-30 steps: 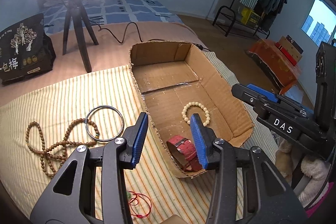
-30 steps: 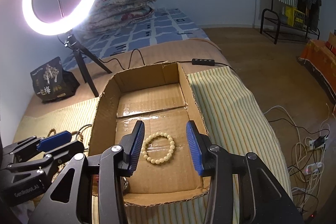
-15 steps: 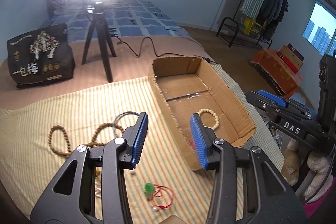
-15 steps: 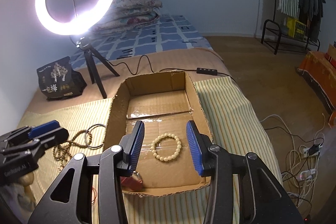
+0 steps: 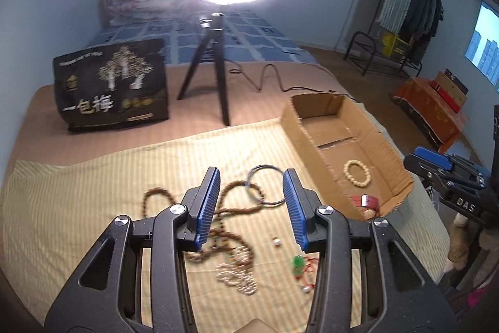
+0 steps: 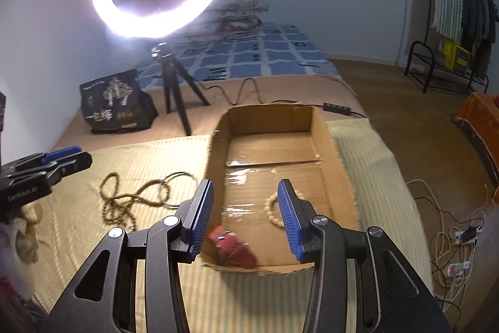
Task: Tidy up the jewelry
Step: 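Move the left gripper to the brown bead necklace while the right gripper approaches the jade pendant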
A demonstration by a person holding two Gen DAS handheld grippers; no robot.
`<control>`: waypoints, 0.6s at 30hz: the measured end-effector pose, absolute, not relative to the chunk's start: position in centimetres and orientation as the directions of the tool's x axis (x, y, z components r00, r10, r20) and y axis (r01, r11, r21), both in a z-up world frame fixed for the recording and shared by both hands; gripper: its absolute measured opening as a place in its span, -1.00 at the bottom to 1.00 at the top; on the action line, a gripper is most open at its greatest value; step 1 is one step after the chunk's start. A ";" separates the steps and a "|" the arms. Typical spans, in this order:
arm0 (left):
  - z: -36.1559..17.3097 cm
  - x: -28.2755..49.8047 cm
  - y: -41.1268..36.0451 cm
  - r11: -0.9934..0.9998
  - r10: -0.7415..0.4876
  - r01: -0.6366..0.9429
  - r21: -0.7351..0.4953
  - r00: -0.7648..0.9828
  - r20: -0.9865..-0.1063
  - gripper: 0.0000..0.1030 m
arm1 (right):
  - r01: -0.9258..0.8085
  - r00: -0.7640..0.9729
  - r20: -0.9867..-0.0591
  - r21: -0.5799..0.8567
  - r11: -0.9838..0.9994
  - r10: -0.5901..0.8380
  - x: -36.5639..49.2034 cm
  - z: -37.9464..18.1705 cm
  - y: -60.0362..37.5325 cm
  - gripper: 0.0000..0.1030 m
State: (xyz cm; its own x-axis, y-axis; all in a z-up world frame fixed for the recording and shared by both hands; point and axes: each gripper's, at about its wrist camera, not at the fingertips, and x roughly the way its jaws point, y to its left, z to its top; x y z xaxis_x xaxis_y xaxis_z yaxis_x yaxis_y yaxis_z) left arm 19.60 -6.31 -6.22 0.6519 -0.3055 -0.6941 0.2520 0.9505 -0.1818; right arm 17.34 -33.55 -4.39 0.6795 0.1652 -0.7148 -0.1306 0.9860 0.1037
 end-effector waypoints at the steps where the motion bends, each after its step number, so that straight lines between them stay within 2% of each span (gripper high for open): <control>1: -6.3 19.6 -5.7 0.952 -0.301 0.244 -0.183 0.651 -0.697 -0.18 | -0.143 0.675 -0.715 0.112 0.983 0.180 17.2 -4.4 -32.9 -0.20; 9: -8.8 20.3 -2.2 0.965 -0.260 0.186 -0.184 0.604 -0.753 -0.18 | -0.250 0.627 -0.742 0.097 0.963 0.237 16.2 -5.5 -29.2 -0.20; 18: -10.7 21.1 -1.4 0.960 -0.279 0.166 -0.224 0.550 -0.788 -0.18 | -0.307 0.531 -0.801 0.122 0.944 0.276 15.1 -8.9 -27.0 -0.20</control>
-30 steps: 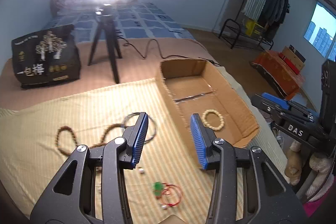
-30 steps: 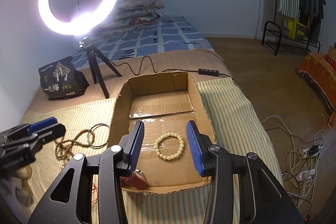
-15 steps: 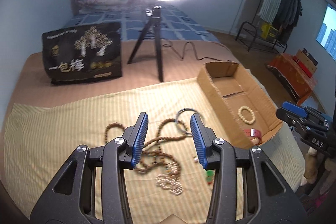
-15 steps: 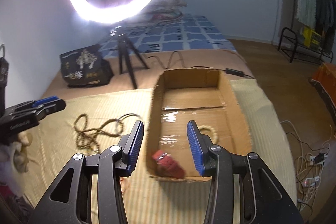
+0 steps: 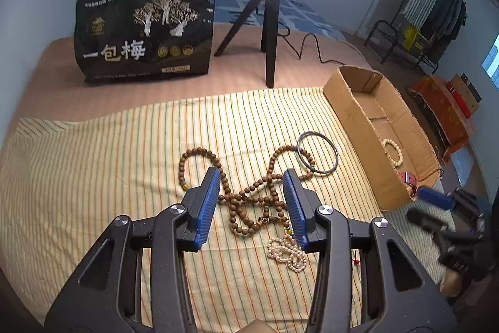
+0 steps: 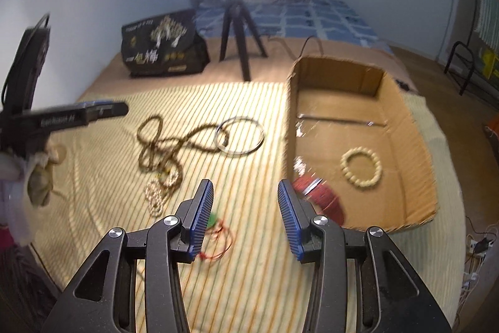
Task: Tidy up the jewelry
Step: 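Move the left gripper to the brown bead necklace while the right gripper approaches the jade pendant, then grasp the brown wooden bead necklace with the left gripper while the right gripper grasps the green jade pendant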
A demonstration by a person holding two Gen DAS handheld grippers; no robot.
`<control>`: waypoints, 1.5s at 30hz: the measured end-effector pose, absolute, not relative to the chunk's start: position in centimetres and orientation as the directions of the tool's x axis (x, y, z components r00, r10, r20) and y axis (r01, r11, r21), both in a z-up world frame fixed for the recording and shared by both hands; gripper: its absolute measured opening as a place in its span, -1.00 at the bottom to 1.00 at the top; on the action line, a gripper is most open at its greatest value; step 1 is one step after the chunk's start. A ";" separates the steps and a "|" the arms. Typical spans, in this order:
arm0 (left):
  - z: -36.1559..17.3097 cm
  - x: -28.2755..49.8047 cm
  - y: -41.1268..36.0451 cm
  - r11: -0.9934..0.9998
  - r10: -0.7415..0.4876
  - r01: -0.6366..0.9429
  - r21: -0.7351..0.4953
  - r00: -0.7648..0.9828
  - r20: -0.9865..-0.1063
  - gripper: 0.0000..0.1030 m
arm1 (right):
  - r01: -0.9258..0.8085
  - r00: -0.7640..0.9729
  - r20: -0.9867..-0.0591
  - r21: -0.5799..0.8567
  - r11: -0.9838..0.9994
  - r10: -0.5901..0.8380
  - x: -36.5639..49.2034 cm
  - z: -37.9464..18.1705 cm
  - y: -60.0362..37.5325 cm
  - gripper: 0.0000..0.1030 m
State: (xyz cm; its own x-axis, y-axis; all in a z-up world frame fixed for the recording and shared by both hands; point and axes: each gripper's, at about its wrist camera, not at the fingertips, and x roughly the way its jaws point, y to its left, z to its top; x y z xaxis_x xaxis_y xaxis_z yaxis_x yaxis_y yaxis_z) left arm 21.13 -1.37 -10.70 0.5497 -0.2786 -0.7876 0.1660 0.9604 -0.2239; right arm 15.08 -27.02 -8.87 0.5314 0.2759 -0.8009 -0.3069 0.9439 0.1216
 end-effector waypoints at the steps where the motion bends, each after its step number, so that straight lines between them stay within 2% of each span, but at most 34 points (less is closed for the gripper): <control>1: -10.9 21.3 -1.4 0.960 -0.281 0.164 -0.228 0.542 -0.792 -0.18 | -0.315 0.517 -0.808 0.128 0.941 0.283 14.9 -9.3 -26.7 -0.20; 8: -13.0 22.0 -0.9 0.953 -0.302 0.121 -0.278 0.463 -0.834 -0.15 | -0.360 0.439 -0.850 0.131 0.924 0.291 14.0 -11.6 -24.8 -0.20; 11: -14.1 22.3 -0.6 0.945 -0.320 0.082 -0.316 0.430 -0.844 0.10 | -0.372 0.420 -0.863 0.118 0.921 0.281 13.8 -12.5 -24.3 -0.20; 19: -17.2 24.0 -0.6 0.915 -0.372 -0.014 -0.404 0.357 -0.857 0.10 | -0.383 0.364 -0.888 0.132 0.914 0.281 14.0 -14.4 -23.1 -0.20; 27: -18.6 25.5 -1.4 0.902 -0.387 -0.050 -0.428 0.344 -0.855 0.11 | -0.404 0.333 -0.901 0.130 0.905 0.278 14.2 -15.4 -22.2 -0.20; 33: -19.0 26.2 -2.9 0.929 -0.330 -0.047 -0.367 0.345 -0.879 0.15 | -0.381 0.315 -0.905 0.154 0.911 0.285 14.6 -16.0 -22.6 -0.20; 38: -18.8 26.5 -4.0 0.968 -0.220 -0.034 -0.249 0.367 -0.904 0.15 | -0.377 0.311 -0.904 0.166 0.911 0.293 14.9 -16.1 -22.6 -0.20; 45: -19.5 27.1 -5.2 0.983 -0.153 -0.037 -0.180 0.374 -0.915 0.16 | -0.380 0.305 -0.907 0.163 0.910 0.290 15.4 -16.3 -22.2 -0.20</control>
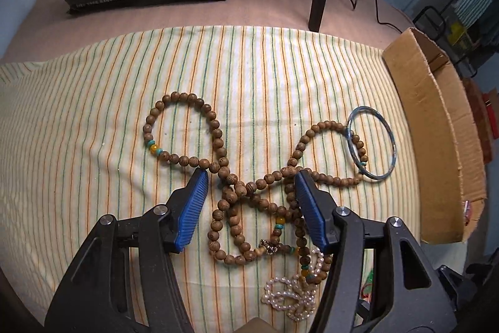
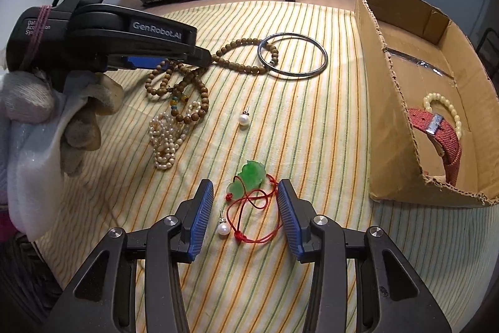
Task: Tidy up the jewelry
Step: 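Grasp the brown wooden bead necklace with the left gripper while the right gripper grasps the green jade pendant, then lift and carry the necklace and pendant with both grippers over the box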
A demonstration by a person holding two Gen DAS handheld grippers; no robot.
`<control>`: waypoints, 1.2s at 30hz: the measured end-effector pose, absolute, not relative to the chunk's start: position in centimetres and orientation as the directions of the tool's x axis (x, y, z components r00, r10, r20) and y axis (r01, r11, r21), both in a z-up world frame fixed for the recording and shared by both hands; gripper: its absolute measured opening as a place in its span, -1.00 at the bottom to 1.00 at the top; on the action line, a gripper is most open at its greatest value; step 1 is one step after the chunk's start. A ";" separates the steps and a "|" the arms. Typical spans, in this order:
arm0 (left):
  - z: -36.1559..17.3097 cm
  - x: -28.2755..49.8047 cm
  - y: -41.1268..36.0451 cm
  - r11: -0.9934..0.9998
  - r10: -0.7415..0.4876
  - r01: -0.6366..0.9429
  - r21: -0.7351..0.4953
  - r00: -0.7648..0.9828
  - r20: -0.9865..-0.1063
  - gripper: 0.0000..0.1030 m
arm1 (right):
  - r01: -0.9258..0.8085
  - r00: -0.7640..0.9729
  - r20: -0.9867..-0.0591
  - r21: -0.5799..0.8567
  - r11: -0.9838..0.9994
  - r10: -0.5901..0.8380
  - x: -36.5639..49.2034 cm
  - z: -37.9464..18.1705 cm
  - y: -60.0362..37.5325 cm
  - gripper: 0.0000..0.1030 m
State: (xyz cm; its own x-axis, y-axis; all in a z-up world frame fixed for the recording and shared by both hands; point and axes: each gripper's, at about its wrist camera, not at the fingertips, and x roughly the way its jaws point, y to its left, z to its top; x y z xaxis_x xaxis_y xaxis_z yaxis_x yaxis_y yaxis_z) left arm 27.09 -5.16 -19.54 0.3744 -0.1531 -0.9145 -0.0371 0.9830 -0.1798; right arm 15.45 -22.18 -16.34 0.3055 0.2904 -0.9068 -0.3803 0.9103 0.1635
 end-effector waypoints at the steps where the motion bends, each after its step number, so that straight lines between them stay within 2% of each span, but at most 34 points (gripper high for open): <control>1: -19.6 27.1 -5.3 0.984 -0.147 -0.035 -0.173 0.377 -0.914 0.16 | -0.382 0.306 -0.907 0.162 0.910 0.290 15.5 -16.4 -22.1 -0.20; 2: -19.7 27.1 -5.5 0.986 -0.141 -0.034 -0.166 0.382 -0.913 0.15 | -0.383 0.307 -0.907 0.159 0.910 0.288 15.6 -16.4 -22.0 -0.20; 5: -19.8 27.3 -5.8 0.989 -0.122 -0.029 -0.145 0.398 -0.909 -0.05 | -0.381 0.311 -0.908 0.154 0.912 0.283 15.9 -16.5 -21.8 -0.20; 7: -19.9 27.5 -5.8 0.989 -0.116 -0.034 -0.142 0.406 -0.906 -0.28 | -0.384 0.306 -0.912 0.146 0.912 0.275 16.0 -16.6 -21.6 -0.20; 10: -20.0 27.6 -5.3 0.988 -0.123 -0.038 -0.151 0.409 -0.904 -0.52 | -0.389 0.309 -0.913 0.133 0.912 0.265 16.0 -16.7 -21.4 -0.21; 11: -19.7 27.2 -4.7 0.987 -0.124 -0.039 -0.153 0.410 -0.904 -0.57 | -0.389 0.310 -0.914 0.130 0.912 0.262 16.0 -16.7 -21.3 -0.25; 15: -19.7 27.3 -4.1 0.983 -0.142 -0.044 -0.176 0.410 -0.901 -0.76 | -0.388 0.310 -0.919 0.112 0.915 0.244 16.2 -16.8 -21.2 -0.63; 16: -19.7 27.3 -4.0 0.982 -0.151 -0.045 -0.185 0.410 -0.900 -0.79 | -0.388 0.309 -0.919 0.115 0.915 0.247 16.2 -16.8 -21.3 -0.77; 23: -18.5 27.0 -2.2 0.953 -0.242 -0.069 -0.295 0.412 -0.879 -0.80 | -0.391 0.326 -0.912 0.110 0.914 0.249 16.1 -16.3 -21.1 -0.77; 36: -12.6 25.0 -0.7 0.915 -0.329 -0.035 -0.403 0.513 -0.793 -0.80 | -0.387 0.382 -0.876 0.139 0.912 0.295 15.2 -13.3 -21.6 -0.77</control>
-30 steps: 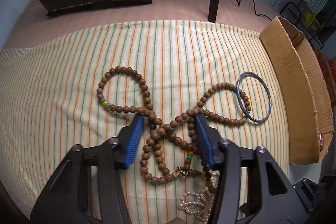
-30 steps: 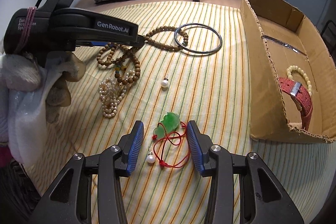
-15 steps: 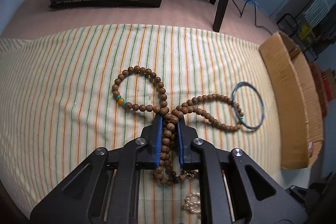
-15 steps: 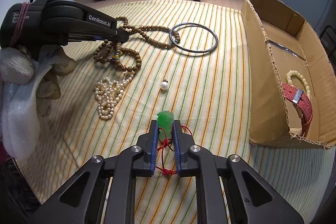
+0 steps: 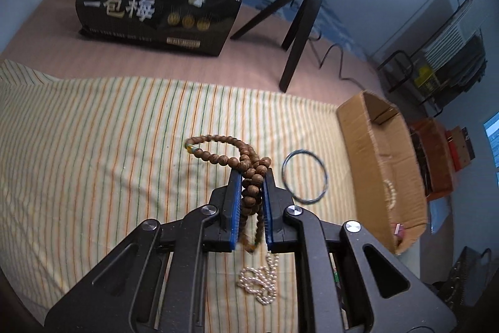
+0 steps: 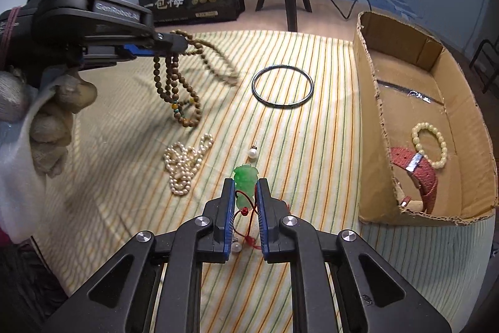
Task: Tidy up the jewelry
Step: 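Lift and carry the necklace and pendant with both grippers over the box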
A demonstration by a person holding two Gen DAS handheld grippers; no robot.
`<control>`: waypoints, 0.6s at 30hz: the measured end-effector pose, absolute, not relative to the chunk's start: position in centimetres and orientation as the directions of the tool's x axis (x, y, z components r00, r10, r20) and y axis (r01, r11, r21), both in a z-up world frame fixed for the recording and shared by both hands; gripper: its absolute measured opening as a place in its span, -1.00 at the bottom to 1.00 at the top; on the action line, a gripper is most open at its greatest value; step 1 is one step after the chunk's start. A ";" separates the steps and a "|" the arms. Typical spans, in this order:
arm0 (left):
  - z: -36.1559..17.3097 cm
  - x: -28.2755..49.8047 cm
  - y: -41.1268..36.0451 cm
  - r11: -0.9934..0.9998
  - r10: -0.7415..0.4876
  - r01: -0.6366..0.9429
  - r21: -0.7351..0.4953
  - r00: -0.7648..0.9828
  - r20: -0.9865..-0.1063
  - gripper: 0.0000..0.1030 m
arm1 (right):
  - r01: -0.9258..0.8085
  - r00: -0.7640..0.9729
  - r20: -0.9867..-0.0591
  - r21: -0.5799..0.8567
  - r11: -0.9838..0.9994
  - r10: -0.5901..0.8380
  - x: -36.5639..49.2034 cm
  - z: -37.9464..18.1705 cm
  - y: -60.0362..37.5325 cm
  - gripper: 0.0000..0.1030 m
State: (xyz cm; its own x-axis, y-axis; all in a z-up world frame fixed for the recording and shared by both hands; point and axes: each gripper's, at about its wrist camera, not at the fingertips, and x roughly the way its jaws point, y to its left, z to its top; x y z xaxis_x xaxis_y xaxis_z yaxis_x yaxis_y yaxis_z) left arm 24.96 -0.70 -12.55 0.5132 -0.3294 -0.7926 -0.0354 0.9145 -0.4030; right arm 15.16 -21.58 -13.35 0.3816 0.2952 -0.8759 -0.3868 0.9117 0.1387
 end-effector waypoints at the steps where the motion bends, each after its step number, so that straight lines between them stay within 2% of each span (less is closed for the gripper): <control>1: -12.1 24.9 -0.7 0.912 -0.333 -0.033 -0.408 0.520 -0.786 -0.80 | -0.386 0.386 -0.873 0.140 0.912 0.298 15.1 -13.1 -21.6 -0.77; 18: -7.2 23.1 -2.3 0.899 -0.381 0.051 -0.436 0.584 -0.717 -0.80 | -0.359 0.479 -0.816 0.154 0.921 0.324 15.3 -9.3 -23.5 -0.77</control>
State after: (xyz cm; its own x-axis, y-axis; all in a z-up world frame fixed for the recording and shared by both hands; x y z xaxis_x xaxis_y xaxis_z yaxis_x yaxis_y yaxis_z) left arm 23.07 -2.31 -7.22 0.5839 -0.3808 -0.7169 0.0511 0.8986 -0.4357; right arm 15.34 -23.55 -9.28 0.4795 0.3236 -0.8157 -0.3590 0.9205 0.1542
